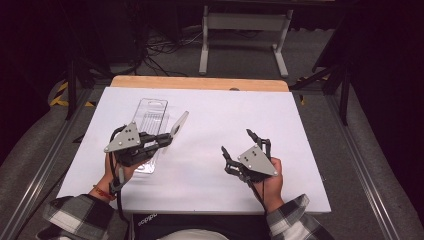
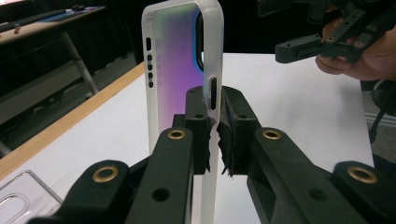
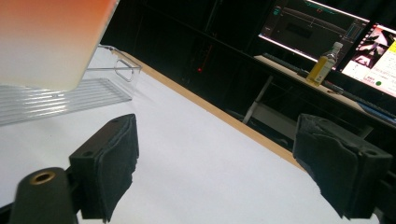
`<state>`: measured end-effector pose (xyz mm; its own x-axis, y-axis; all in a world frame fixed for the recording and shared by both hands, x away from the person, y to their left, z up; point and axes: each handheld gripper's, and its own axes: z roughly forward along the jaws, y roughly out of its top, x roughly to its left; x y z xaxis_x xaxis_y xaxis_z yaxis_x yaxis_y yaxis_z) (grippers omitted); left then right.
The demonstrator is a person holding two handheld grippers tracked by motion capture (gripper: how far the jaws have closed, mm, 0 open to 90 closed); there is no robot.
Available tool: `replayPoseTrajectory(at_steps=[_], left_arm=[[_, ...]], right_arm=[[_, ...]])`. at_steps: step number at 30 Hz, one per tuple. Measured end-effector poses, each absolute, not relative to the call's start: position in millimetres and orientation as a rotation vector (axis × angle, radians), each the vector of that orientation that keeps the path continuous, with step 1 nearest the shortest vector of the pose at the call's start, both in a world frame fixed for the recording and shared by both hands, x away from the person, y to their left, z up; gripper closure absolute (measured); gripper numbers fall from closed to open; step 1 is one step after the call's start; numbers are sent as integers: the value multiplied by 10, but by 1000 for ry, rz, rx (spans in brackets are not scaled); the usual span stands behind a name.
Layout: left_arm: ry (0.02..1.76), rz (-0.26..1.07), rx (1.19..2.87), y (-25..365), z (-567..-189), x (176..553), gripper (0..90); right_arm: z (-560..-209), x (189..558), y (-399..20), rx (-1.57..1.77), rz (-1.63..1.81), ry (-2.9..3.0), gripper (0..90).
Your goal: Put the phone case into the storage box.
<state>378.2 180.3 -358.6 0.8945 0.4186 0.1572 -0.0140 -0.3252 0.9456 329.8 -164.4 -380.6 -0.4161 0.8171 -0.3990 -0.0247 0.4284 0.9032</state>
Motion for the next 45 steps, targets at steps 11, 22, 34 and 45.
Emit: replayPoseTrajectory(at_steps=[11,22,34,45], left_arm=[[319,453,1823,1921,-3531,3820,831],[335,457,1799,2025,-3497,3860,836],[370,467,1789,2140,-3496,3932,884],[401,484,1784,2209,-3507,3998,885]], right_arm=[[-3809,3315,-1655,692,1116,1739,147],[-3819,3338,-1664,686,1108,1743,151],[-3827,3355,-1681,694,1112,1751,156],[-3837,3358,-1665,682,1105,1765,157]])
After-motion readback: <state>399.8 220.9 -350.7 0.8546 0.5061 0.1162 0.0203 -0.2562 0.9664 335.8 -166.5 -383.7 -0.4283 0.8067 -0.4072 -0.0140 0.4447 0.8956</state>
